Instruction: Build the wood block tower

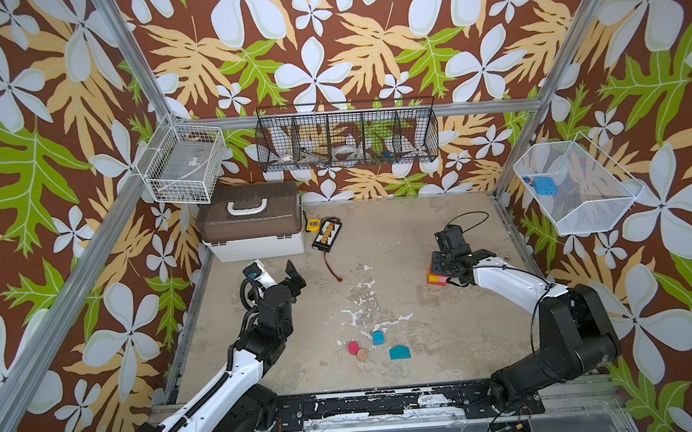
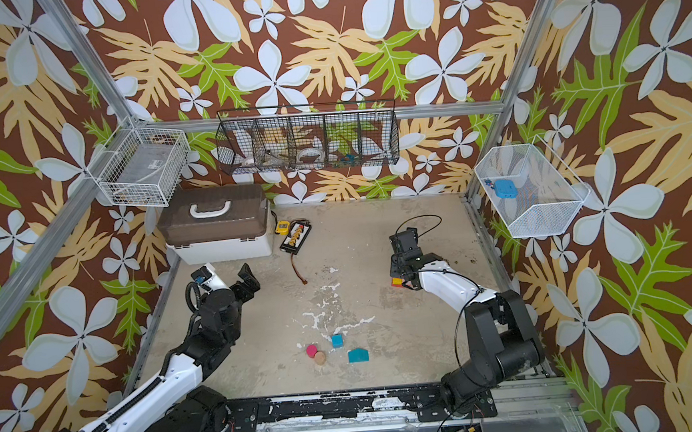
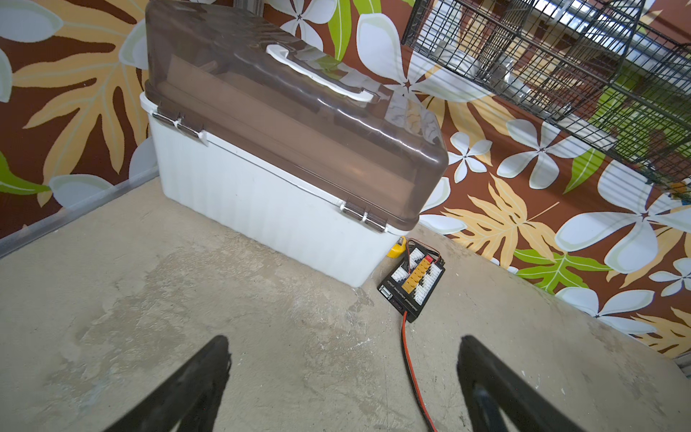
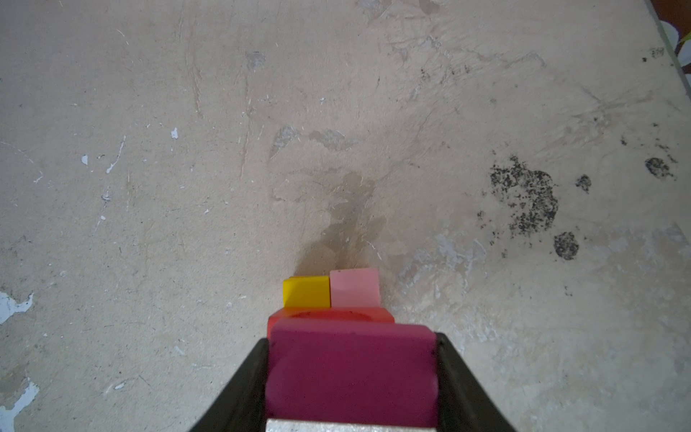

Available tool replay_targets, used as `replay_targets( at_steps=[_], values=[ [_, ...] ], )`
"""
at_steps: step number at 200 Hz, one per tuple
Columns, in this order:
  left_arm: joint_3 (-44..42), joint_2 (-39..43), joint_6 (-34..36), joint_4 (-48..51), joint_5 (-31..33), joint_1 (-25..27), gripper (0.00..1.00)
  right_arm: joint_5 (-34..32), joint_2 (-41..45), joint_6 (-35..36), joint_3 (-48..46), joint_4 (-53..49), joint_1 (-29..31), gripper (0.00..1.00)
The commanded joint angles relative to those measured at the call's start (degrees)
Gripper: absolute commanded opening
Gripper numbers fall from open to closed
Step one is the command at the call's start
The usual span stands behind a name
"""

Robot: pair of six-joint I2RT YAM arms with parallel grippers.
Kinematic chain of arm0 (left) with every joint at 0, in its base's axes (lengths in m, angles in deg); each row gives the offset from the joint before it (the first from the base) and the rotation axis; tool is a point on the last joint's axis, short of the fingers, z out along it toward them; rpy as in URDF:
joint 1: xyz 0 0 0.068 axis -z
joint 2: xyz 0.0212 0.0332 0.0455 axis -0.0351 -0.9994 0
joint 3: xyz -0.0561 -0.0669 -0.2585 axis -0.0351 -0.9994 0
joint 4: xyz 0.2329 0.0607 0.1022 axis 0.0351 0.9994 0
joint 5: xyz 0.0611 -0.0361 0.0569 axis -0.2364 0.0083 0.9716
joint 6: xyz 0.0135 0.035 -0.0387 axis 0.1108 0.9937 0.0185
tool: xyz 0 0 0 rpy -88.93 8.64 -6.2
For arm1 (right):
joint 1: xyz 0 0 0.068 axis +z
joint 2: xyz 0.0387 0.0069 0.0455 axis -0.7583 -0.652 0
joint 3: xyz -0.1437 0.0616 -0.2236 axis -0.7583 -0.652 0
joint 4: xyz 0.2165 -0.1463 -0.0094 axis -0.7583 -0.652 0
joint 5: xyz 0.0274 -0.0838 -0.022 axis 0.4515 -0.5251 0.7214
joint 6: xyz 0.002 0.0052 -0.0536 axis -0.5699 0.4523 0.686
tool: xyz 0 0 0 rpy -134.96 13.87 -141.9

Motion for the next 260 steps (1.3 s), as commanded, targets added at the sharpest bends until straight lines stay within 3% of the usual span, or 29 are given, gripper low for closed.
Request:
replay_targets(
  at_steps=[1, 203, 223, 260],
  values=[
    [0.5, 0.0, -0.2, -1.1, 0.3, -0.1, 0.96, -0.1, -0.4, 0.3, 0.2, 0.2, 0.0, 0.3],
    [0.6, 0.1, -0.3, -1.0, 0.1, -0.1, 0.96, 1.8, -1.3, -0.9, 0.1, 0.9, 0.0, 0.39],
    [0.6, 0.1, -0.3, -1.0, 0.1, -0.1, 0.96, 1.7, -1.3, -0.9, 0.3, 0.8, 0.0, 0.46],
    [0.6, 0.1, -0.3, -1.0, 0.1, -0.1, 0.96, 1.9, -1.2, -0.9, 0.3, 0.8, 0.0, 0.48]
  ],
)
